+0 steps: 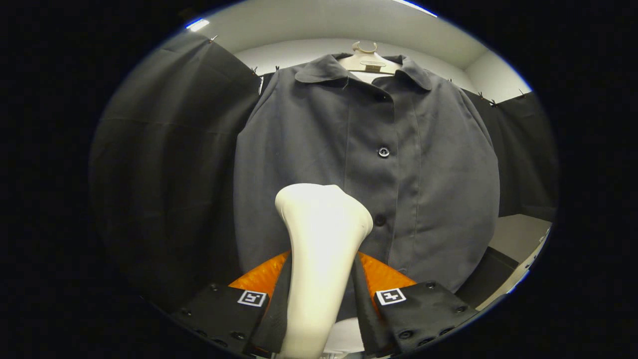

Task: Iron the clothes twice with a garment steamer, once on the left side and once on the right side.

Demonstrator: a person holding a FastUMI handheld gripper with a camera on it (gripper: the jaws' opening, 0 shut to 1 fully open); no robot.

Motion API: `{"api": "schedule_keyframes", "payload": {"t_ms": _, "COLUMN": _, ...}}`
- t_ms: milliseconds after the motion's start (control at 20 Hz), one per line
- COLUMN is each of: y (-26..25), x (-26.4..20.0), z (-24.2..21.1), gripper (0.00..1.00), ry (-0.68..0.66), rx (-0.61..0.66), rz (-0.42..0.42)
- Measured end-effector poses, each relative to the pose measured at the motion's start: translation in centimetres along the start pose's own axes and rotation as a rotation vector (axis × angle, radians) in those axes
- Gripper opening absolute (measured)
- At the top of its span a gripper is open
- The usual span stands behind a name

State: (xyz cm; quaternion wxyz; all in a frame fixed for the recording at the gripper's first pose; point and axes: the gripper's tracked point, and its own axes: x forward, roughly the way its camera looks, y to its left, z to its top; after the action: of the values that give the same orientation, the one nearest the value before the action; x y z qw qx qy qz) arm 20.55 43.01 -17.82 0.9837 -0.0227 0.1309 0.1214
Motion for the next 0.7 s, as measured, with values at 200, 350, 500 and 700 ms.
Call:
{"api": "schedule_keyframes", "payload": {"t_ms": 200, "y": 0.2, "x": -0.5, "z": -1.7, "gripper": 0.65, "ry": 0.029, "rx": -0.008, "rz": 0.002}}
{"api": "schedule_keyframes", "payload": {"t_ms": 350, "y": 0.3, "x": -0.7, "z": -2.9, "gripper": 0.66, "ry": 0.05, "rx": -0.016, "rz": 0.003}}
{"api": "schedule_keyframes", "payload": {"t_ms": 500, "y": 0.2, "x": -1.2, "z": -4.4, "gripper": 0.66, "ry": 0.078, "rx": -0.008, "rz": 0.004}}
{"api": "schedule_keyframes", "payload": {"t_ms": 700, "y": 0.1, "x": -1.3, "z": -5.9, "gripper": 0.66, "ry": 0.106, "rx": -0.026, "rz": -0.002}}
